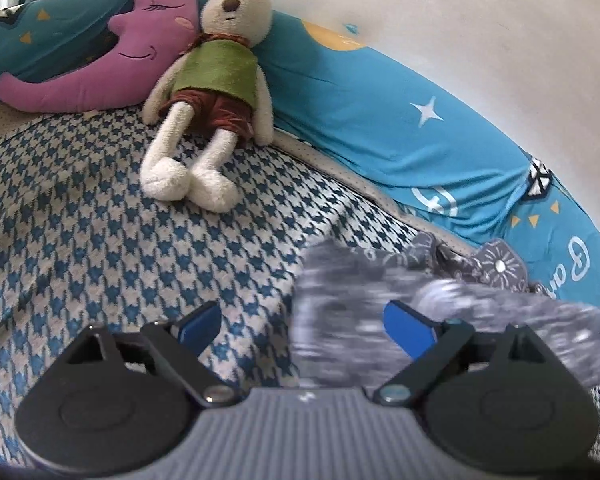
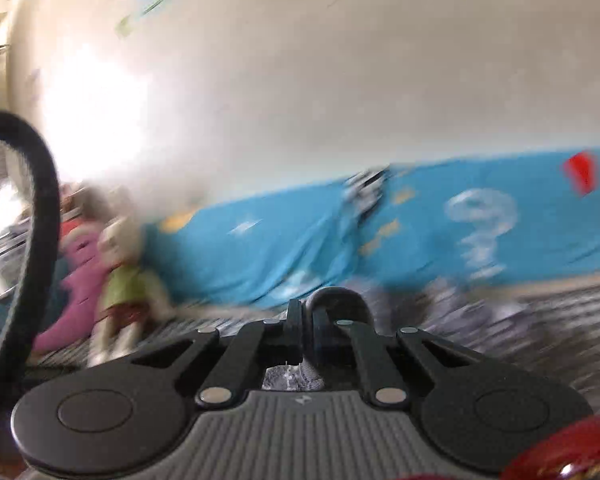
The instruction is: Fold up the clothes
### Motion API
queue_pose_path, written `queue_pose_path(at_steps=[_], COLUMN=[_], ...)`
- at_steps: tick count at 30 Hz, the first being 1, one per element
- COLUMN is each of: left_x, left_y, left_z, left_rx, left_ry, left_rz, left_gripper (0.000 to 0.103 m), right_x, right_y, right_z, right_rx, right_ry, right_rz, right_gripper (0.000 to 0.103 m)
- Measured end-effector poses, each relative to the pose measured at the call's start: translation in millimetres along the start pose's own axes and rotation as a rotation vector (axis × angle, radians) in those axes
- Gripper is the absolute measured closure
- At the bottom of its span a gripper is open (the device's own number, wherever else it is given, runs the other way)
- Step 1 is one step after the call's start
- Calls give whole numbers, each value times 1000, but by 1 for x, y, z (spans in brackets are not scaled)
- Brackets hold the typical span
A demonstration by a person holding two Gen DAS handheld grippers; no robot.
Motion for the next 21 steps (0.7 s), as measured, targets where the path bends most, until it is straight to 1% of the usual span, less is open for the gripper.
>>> queue_pose_path(at_steps=[1, 4, 5, 7, 9, 12, 17, 19, 21], left_x=[-3, -13, -16, -22, -24, -27, -30, -32, -28], left_y=[-1, -5, -6, -9, -11, -14, -19, -21, -21], left_z=[-1, -9, -11, -14, -16, -19, -25, -27, -27], left_rx=[3, 14, 18, 25, 30, 37, 49, 54, 57], left_ry=[-6, -23, -28, -36, -43, -53, -70, -77, -83], left_rz=[-4, -12, -15, -19, -12, 1, 23, 32, 41], left_gripper=[10, 9, 9, 9, 8, 7, 7, 7, 7], right_x=[-9, -37, -46, -64, -74, -80, -79, -77, -66], right_y=[3, 5, 6, 7, 10, 12, 7, 5, 2], right_z=[2, -1, -2, -3, -3, -3, -7, -8, -11], right_rx=[-3, 44, 59, 86, 89, 106, 154, 174, 196], right_ry=[0, -64, -86, -131, -181, -205, -234, -241, -216], right_rz=[-45, -136, -167, -219, -202, -173, -73, -32, 19], right_gripper=[96, 95, 92, 74, 73, 73, 73, 70, 68])
Point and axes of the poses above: each gripper's, at about its wrist camera, not at the fingertips, and y roughly against the way its jaws point, x to its left, z to its top, the point moved 1 cm from there along -y, roughly the way its jaws point, and after that the axes turned 3 degrees about -x, right-handed, at the moved point
